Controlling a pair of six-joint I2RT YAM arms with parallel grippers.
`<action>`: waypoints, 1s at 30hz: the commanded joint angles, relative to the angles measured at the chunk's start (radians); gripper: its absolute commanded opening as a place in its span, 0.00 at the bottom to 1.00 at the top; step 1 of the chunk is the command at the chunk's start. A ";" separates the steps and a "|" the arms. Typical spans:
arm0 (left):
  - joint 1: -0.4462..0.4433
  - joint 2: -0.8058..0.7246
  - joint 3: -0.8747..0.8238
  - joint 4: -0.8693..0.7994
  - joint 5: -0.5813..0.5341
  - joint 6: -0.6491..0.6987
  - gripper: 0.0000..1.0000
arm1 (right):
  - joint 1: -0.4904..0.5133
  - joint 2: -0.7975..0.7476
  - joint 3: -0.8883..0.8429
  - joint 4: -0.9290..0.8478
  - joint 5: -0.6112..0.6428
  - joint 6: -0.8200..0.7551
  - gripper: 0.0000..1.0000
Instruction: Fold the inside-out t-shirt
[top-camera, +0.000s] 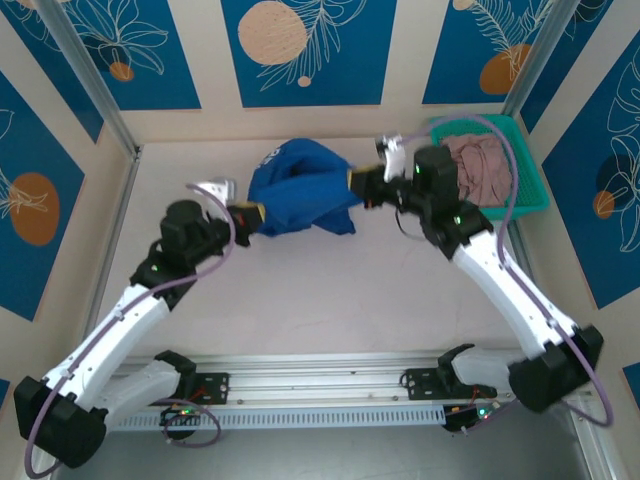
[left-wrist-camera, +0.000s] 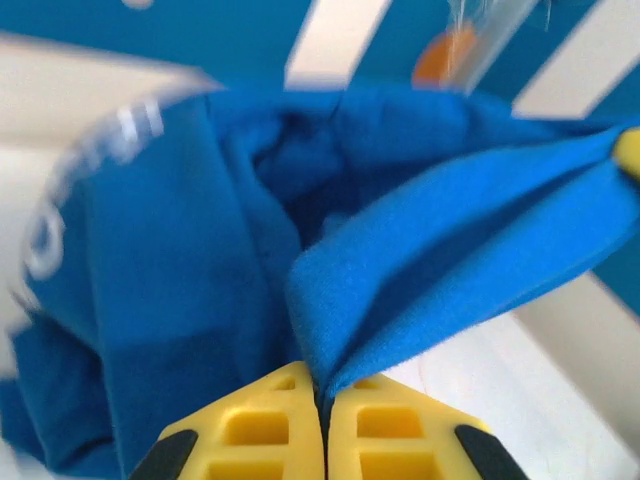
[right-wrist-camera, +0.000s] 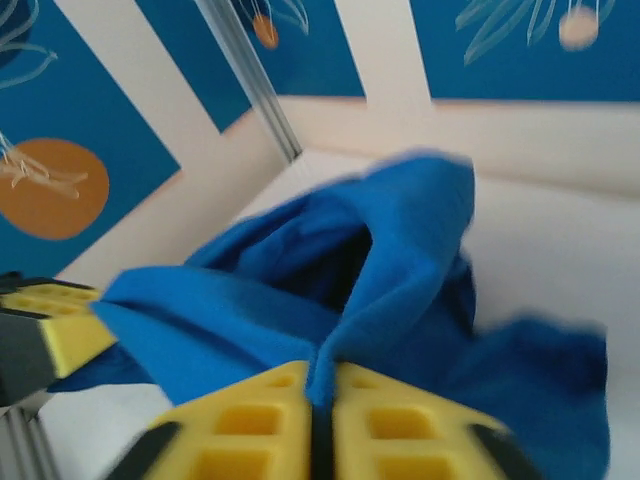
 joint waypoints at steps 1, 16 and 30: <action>-0.062 -0.001 -0.152 -0.115 0.068 -0.012 0.16 | 0.020 -0.041 -0.271 -0.098 0.088 0.071 0.27; -0.112 0.105 -0.162 -0.248 -0.188 -0.077 0.61 | 0.246 0.195 -0.307 0.088 0.169 0.065 0.48; -0.100 0.097 -0.212 -0.246 -0.262 -0.109 0.63 | 0.298 0.649 -0.017 0.134 0.424 -0.314 0.64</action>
